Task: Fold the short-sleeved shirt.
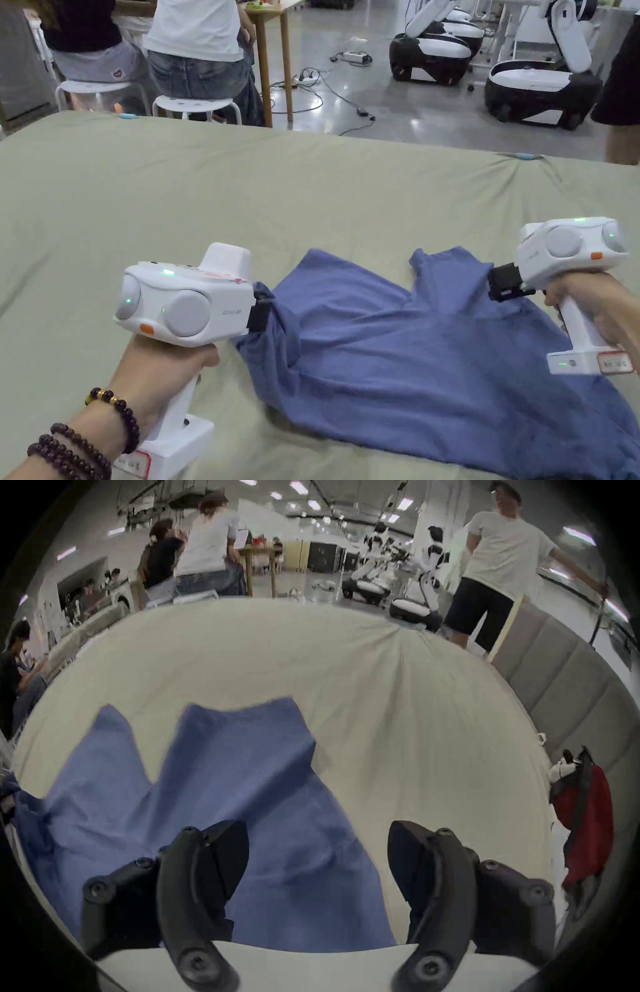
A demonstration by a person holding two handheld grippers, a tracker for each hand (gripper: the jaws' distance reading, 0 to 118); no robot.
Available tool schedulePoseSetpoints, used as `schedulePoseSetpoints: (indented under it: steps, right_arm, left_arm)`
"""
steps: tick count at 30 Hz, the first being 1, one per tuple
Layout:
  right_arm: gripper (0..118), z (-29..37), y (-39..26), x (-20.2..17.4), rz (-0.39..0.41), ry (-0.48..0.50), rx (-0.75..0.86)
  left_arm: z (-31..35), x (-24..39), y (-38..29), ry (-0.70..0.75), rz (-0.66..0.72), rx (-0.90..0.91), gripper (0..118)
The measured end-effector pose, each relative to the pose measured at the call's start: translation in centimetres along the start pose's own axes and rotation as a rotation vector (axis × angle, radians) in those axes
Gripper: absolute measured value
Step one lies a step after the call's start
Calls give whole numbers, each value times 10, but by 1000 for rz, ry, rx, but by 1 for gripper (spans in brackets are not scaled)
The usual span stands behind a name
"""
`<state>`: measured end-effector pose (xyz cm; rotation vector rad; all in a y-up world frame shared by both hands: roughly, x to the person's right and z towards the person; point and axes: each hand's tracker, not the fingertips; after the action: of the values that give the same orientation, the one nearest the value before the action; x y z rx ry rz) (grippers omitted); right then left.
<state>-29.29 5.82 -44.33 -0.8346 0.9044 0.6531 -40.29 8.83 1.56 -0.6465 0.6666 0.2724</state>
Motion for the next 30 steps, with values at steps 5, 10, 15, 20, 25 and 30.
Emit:
schedulePoseSetpoints:
  steps: [5, 10, 15, 20, 25, 30]
  right_arm:
    - [79, -34, -12, 9, -46, 28, -43]
    - [40, -25, -15, 8, -36, 44, -32]
    - [4, 5, -27, -16, 17, -13, -6]
    - [4, 61, -7, -11, 36, -53, 114]
    - [4, 146, 39, 4, 38, -146, 283]
    - [4, 233, 92, 27, -19, -231, 472]
  left_arm:
    - [-14, -4, -2, -2, -2, -16, 3]
    - [-19, -1, -5, 1, -21, -33, 3]
    - [-17, -2, -3, 5, 9, -20, 3]
    - [-13, -3, 31, 2, -6, 6, 3]
    - [9, -6, 112, 45, -3, 121, 3]
    - [42, 5, 214, 70, -46, 256, 3]
